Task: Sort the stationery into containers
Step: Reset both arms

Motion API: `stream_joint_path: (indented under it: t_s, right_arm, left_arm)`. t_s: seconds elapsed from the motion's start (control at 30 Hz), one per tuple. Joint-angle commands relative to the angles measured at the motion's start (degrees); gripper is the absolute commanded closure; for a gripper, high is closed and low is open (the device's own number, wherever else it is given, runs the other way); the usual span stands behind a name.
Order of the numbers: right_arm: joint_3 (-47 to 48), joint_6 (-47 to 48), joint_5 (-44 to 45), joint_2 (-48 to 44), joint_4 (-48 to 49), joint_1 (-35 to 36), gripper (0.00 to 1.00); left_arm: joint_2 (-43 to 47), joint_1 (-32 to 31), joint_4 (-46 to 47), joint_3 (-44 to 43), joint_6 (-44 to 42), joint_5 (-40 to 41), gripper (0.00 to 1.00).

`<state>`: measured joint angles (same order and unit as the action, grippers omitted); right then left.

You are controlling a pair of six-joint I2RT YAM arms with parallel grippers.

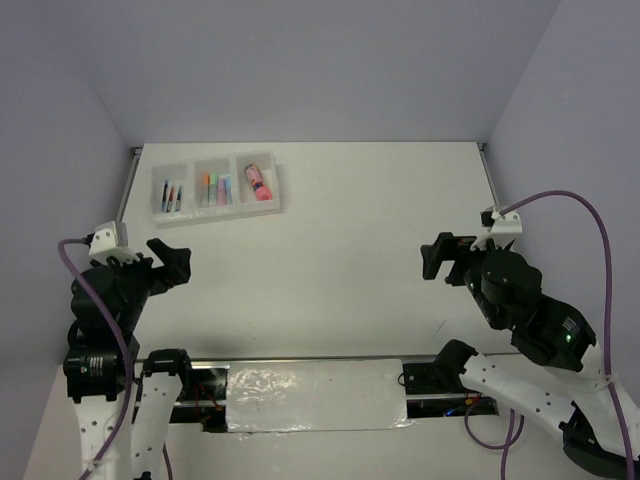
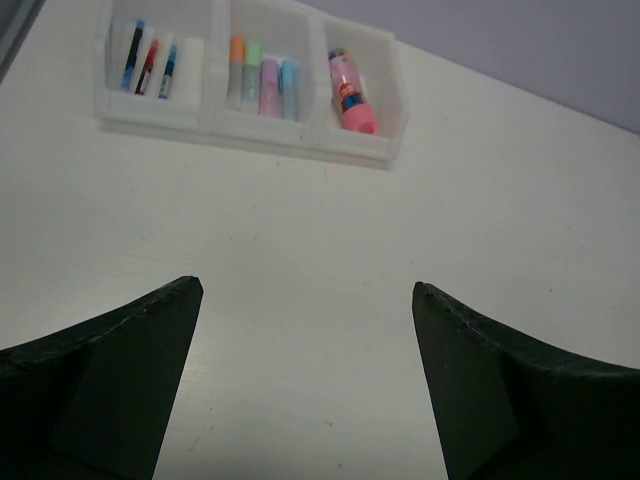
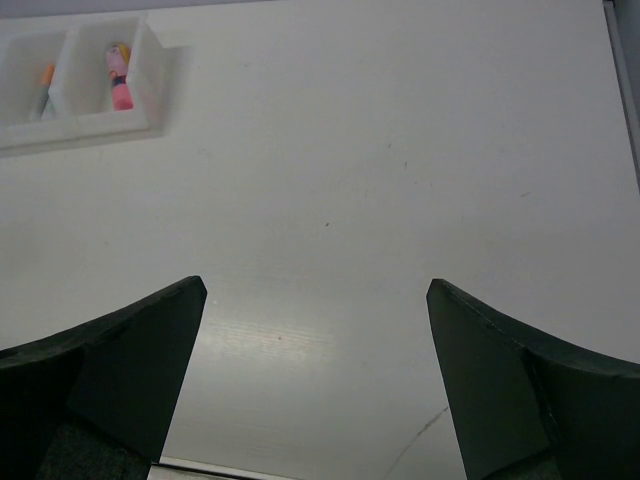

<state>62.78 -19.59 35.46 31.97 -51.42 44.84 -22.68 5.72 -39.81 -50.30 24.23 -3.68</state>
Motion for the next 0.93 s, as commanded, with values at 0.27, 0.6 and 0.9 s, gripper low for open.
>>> stream_joint_path:
  t_s: [0.27, 0.6, 0.9]
  right_arm:
    - [-0.82, -1.67, 1.28, -6.30, -5.36, -0.19, 0.00]
    - [-0.91, -2.82, 1.89, -7.71, -6.68, -0.19, 0.00]
    - [-0.29, -3.61, 2.33, -7.53, -7.12, -0.19, 0.00]
  left_arm:
    - [4.57, -0.44, 1.76, 1.70, 0.91, -2.65, 0.01]
    - [3.87, -0.44, 1.93, 2.23, 1.43, -2.38, 0.01]
    - [2.99, -0.44, 2.20, 2.40, 1.61, -2.21, 0.01]
